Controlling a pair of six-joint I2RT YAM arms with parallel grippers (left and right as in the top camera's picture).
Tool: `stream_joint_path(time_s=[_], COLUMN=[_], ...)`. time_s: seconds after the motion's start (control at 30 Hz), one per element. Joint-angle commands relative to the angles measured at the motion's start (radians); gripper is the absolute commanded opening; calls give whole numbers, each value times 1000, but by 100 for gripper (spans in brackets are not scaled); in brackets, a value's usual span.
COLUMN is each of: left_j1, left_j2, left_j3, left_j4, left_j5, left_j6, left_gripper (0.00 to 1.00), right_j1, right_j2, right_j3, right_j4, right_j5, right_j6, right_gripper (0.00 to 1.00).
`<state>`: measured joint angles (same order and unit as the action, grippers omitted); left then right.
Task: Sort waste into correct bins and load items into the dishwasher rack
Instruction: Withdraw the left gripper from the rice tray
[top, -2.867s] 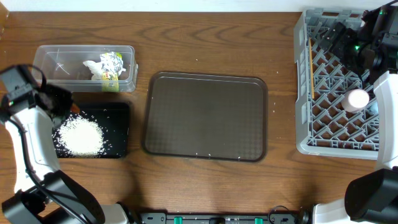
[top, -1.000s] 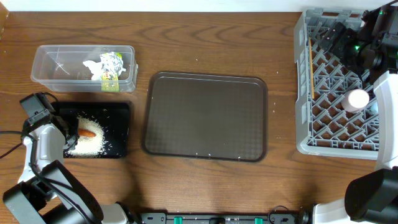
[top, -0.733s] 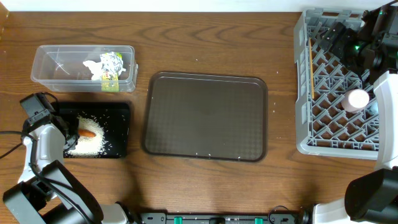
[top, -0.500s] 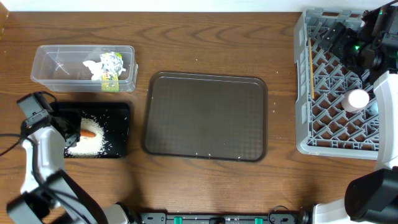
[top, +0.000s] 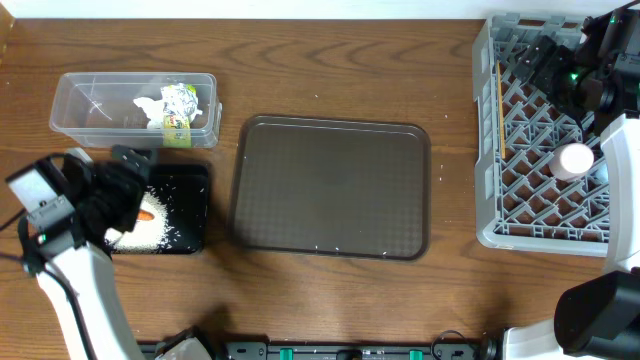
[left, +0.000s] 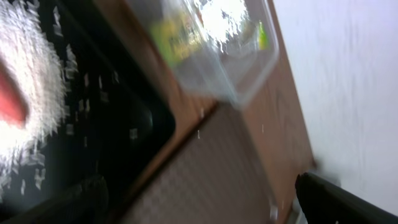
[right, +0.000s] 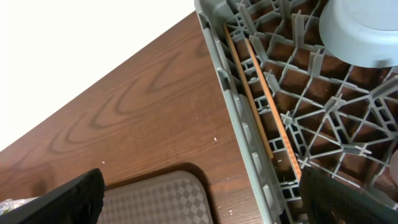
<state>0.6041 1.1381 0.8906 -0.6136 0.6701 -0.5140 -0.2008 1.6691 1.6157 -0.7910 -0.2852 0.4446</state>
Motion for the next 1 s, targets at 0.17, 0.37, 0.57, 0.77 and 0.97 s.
stream_joint_path(time_s=[0.17, 0.37, 0.57, 0.77, 0.97], left_j1=[0, 0, 0, 0, 1], left_j2=[-229, -317, -315, -314, -314], left_j3=[-5, -4, -4, -4, -4], left_j4=[-211, -359, -370, -370, -378], left_j5=[60, 60, 59, 59, -35], left_j6=[209, 175, 154, 154, 173], left_gripper=[99, 100, 100, 100, 100], right_j1=[-5, -5, -5, -5, -5], right_j2=[6, 6, 6, 6, 6], right_j3=[5, 5, 5, 5, 5], right_j4=[-3, -3, -3, -3, -4], right_j5=[-6, -6, -6, -6, -6], right_j6=[11, 11, 11, 11, 11], right_gripper=[99, 99, 99, 99, 99])
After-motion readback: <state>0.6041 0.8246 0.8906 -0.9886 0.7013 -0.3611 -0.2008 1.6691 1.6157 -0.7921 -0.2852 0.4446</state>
